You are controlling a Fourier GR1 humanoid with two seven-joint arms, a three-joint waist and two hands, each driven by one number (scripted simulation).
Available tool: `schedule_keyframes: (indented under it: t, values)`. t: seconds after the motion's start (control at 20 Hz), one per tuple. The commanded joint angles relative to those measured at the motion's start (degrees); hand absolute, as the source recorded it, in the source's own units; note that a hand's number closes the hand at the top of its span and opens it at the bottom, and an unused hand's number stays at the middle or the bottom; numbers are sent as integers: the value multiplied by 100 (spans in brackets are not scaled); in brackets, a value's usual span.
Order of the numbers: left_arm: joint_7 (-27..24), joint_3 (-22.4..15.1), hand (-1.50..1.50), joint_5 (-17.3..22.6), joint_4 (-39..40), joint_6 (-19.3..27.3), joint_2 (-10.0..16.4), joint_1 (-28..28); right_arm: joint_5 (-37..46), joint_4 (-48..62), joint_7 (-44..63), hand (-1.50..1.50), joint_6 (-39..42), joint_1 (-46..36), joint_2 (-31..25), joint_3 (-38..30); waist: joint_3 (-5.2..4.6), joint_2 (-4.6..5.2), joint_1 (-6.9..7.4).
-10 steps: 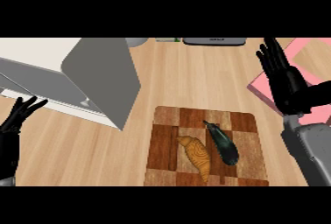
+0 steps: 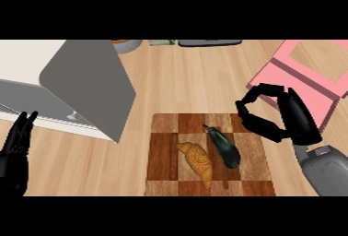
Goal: Pick the croissant from the cutting board and place it in the cardboard box
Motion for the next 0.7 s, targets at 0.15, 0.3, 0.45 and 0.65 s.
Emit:
schedule_keyframes:
  t: [0.15,0.3,0.45,0.65]
  values:
    - [653,-395,0,132,582,10,-407,-31,1857,-716,-205,-150,-1356,1030,-146,656,-60,154,-299]
    - [663,-393,0,164,394,-31,-369,89,2419,-1203,411,-150,-1256,1406,-629,787,-68,128,-253]
    - [730,-443,0,157,354,-65,-350,128,2866,-1523,1270,-150,-854,1509,-961,889,-81,134,-214]
    - [875,-504,0,56,467,104,-471,-269,3188,-2292,2535,-150,-178,1465,-997,1071,-87,162,-202]
